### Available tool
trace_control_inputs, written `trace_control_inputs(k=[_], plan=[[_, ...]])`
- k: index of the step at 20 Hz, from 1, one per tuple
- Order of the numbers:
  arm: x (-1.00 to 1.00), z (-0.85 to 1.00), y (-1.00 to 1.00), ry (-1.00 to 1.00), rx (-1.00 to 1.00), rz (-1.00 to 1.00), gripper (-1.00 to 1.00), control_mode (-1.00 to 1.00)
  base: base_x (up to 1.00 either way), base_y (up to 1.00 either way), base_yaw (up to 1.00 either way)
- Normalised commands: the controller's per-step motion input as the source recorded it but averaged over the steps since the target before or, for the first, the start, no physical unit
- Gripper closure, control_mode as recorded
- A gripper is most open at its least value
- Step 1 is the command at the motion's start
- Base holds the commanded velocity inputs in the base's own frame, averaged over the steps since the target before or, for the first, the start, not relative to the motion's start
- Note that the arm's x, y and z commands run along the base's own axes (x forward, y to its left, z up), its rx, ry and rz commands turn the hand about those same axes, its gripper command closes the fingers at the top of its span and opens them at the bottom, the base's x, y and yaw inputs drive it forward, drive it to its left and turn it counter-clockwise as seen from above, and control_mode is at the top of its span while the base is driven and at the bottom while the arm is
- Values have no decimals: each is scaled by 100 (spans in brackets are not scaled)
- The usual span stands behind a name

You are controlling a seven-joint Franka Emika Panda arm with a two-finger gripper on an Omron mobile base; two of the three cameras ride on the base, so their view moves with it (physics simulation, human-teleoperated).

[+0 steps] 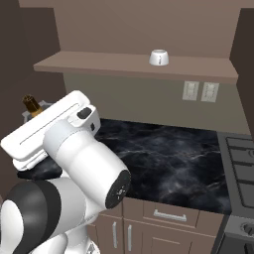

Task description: Open the cabinet directly in front. Then move the beer and the mug to the dining counter with the candle on it.

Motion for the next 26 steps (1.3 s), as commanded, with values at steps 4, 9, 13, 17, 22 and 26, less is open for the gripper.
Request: trace_control_inputs(k=[4,9,13,17,22,26], plan=[[0,-1,1,-1,0,0,100,-100,0,0,0],[0,0,0,0,0,0,100,100,0,0,0],[0,0,0,0,0,0,100,100,0,0,0],[0,0,0,0,0,0,100,100,-18,-5,0],[0,0,0,0,0,0,100,100,-32,-3,0],[0,0,0,0,0,0,100,100,-44,-3,0]])
